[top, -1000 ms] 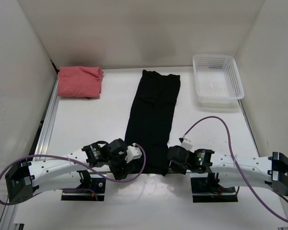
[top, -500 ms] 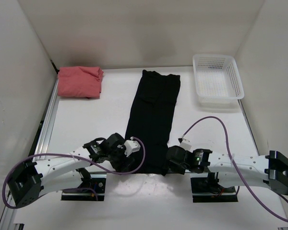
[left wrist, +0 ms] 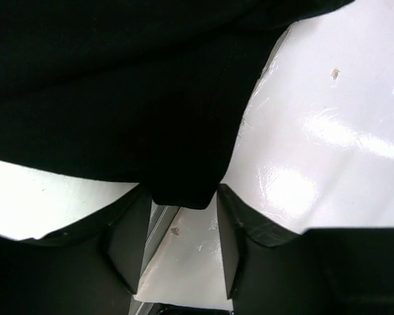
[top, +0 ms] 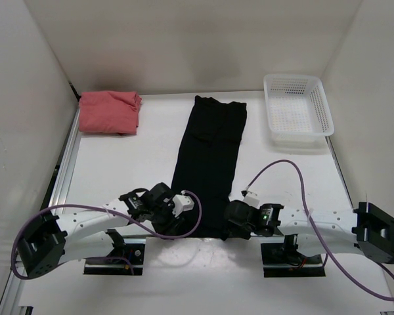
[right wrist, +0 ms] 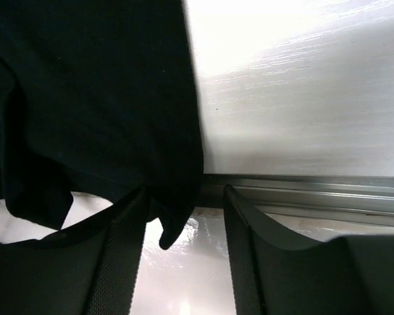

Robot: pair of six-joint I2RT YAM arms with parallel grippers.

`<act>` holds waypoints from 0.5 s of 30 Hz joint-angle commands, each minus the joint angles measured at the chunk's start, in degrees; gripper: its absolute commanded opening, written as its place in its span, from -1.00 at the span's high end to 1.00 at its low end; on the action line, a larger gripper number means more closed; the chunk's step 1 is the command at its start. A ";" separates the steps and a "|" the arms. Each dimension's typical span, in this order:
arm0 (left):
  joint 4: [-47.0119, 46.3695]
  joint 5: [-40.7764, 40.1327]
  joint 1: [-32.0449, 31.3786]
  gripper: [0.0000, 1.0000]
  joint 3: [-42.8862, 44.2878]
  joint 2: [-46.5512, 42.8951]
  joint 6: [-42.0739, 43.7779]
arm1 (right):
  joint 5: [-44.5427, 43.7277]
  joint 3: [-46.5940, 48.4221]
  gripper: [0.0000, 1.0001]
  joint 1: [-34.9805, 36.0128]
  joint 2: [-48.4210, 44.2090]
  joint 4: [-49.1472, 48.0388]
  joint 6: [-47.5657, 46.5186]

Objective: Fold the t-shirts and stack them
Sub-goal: Grab the bottom of the folded rectangular tshirt with both arms

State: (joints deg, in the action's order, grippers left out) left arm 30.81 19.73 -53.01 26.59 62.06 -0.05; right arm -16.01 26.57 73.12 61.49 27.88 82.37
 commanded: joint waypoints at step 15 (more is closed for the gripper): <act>-3.82 -1.35 1.25 0.80 1.97 -0.19 0.05 | 1.77 2.78 0.73 -0.17 1.44 -5.20 -1.41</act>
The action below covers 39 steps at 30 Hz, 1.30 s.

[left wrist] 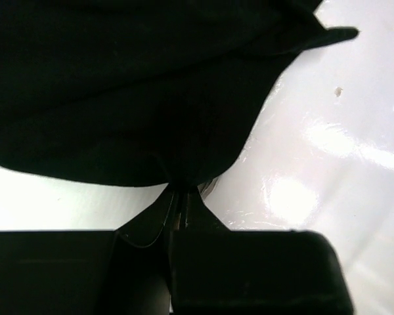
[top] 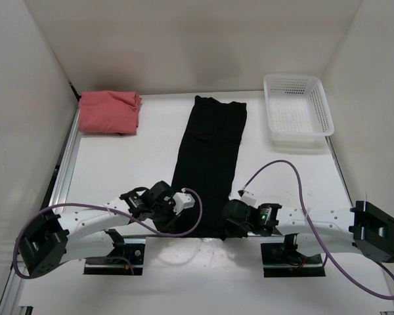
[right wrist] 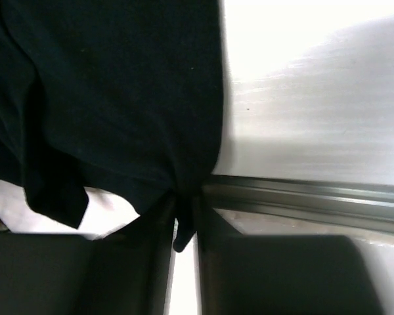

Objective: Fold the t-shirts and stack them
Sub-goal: Grab the bottom of the folded rectangular tshirt with both arms, then fold the folded rectangular tshirt in 1/3 of the way

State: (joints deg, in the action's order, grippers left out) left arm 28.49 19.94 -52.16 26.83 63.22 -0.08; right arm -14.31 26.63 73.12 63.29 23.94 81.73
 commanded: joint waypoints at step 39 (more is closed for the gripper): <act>22.75 -8.87 28.43 0.80 84.08 58.42 0.08 | 24.85 44.03 1.00 -52.56 35.75 1.37 -44.20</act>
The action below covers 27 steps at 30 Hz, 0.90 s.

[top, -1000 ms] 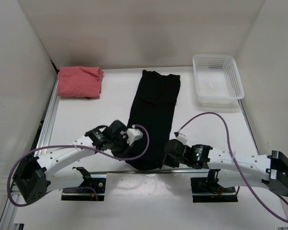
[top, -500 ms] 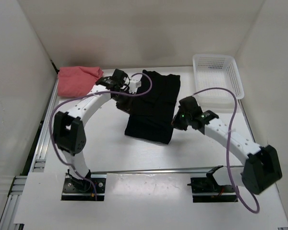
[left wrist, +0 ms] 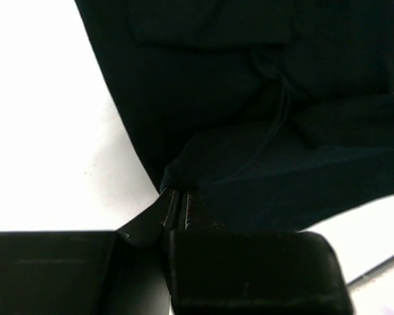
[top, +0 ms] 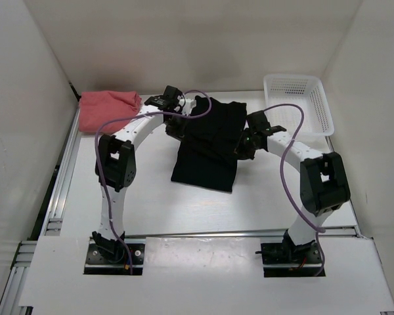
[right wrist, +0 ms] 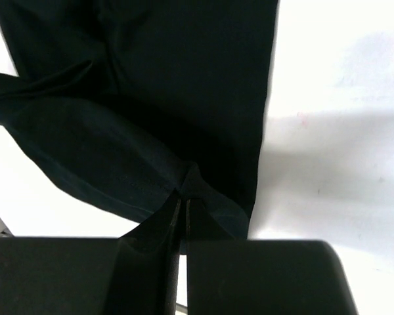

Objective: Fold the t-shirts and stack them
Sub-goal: Fold the folded rectangular tshirt in 1/3 of the way

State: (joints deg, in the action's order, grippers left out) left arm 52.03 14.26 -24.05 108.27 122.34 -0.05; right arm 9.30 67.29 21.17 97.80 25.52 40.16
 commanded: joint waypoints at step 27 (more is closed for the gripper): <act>-4.31 -4.86 15.62 -0.56 -3.65 -7.73 0.05 | -12.12 13.03 0.99 17.33 8.36 1.11 -10.19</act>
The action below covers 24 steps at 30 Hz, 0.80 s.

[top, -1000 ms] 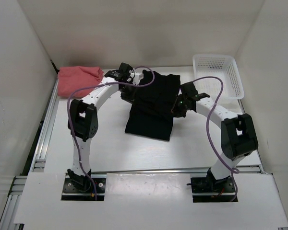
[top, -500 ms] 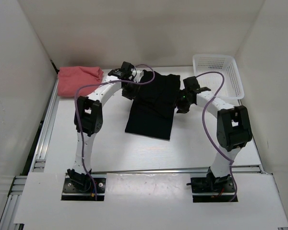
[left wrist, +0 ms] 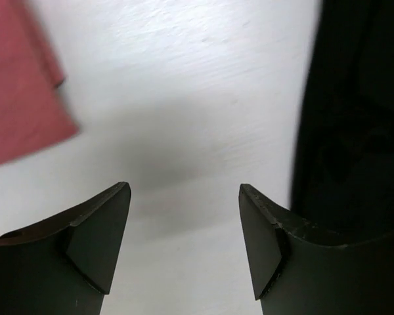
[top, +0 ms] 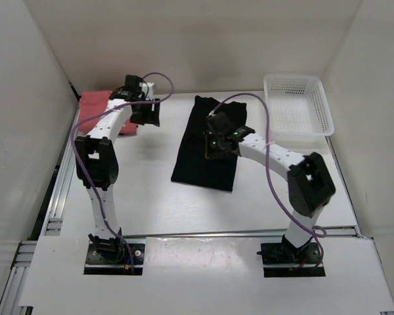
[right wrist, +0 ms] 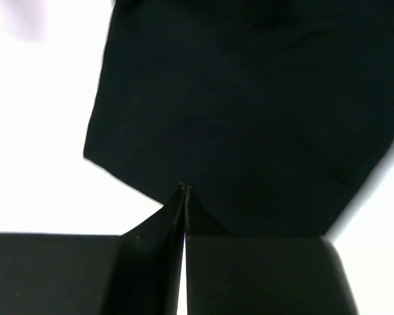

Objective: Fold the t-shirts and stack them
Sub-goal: Fold the folded rectangular tshirt in 1/3 of the way

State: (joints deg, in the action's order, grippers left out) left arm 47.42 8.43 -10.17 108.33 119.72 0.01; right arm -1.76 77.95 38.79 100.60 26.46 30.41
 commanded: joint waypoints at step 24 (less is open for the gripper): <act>1.36 0.89 4.11 -0.56 -16.49 -11.79 -0.01 | -2.27 28.20 0.99 -6.35 28.85 6.75 -3.77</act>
State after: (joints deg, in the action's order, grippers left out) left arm 48.25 9.04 -6.48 91.74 111.85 -0.01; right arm -2.24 99.39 33.36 127.09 30.30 30.20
